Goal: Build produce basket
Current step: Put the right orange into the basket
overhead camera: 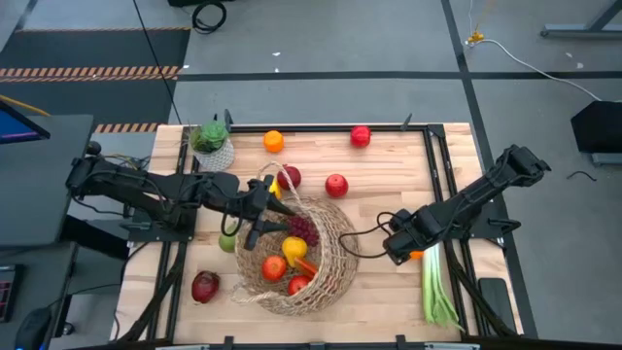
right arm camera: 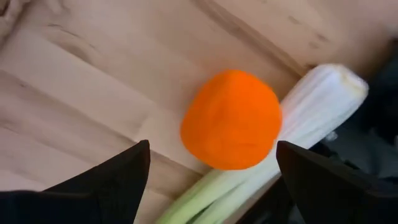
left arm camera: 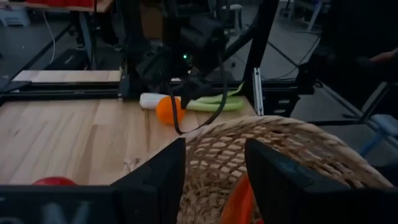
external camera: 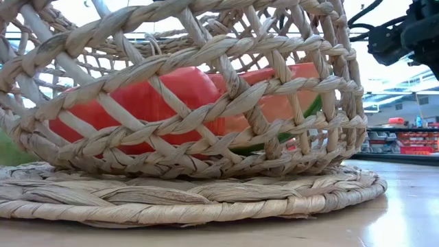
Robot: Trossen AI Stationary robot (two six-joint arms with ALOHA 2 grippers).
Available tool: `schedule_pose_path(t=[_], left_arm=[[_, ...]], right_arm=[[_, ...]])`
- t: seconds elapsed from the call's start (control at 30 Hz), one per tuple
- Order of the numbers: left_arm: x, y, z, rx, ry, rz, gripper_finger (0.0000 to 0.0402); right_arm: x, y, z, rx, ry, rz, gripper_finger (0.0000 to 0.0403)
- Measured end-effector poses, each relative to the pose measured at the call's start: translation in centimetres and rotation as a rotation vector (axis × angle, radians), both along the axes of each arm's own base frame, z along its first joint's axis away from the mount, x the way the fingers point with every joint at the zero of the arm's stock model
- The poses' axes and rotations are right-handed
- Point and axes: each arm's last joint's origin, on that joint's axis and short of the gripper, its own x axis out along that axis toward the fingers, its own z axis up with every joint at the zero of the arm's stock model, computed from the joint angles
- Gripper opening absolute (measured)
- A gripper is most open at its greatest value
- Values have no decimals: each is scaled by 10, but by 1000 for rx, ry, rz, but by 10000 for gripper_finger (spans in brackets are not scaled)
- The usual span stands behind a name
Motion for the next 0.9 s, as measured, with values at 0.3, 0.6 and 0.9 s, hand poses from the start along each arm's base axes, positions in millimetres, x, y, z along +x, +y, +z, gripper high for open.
schedule_pose_path(t=[0.3,0.6,0.9], left_arm=[[-3,-16,3,-6,-27,-61,172],[-4,-21,3,-11,-25,-82,172],[-7,-31,3,-10,-26,-108,172]], right_arm=[[-12,7,-13,-34,32,-105,353],[-18,6,-33,-53,16,-100,351],[-18,2,-34,-142,-32,-55,347]])
